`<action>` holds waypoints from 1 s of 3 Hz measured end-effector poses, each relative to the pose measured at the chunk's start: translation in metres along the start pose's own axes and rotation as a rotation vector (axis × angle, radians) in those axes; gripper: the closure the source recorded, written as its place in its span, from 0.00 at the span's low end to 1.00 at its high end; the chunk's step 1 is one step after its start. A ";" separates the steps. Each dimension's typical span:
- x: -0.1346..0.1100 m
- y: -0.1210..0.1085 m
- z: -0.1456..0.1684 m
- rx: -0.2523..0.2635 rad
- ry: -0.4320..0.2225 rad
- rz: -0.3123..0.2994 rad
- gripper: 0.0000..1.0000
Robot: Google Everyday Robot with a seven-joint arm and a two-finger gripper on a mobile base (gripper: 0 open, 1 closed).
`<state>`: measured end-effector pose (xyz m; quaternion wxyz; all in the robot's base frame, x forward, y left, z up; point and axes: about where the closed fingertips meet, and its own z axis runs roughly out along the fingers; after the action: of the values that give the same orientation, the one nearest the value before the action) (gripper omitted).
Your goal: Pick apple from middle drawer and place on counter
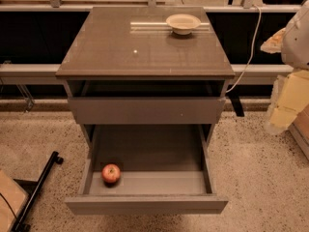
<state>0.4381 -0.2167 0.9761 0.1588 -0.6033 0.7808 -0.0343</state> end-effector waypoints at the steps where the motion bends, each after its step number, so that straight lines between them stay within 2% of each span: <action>1: 0.000 0.000 0.000 0.000 0.000 0.000 0.00; 2: -0.018 -0.002 0.023 0.002 -0.044 -0.037 0.00; 3: -0.059 -0.020 0.077 0.005 -0.147 -0.098 0.00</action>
Offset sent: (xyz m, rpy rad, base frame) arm 0.0468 0.0718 -0.0675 0.1127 -0.0524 0.1717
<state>0.4922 -0.1551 0.9200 0.2153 -0.6412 0.7366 0.0007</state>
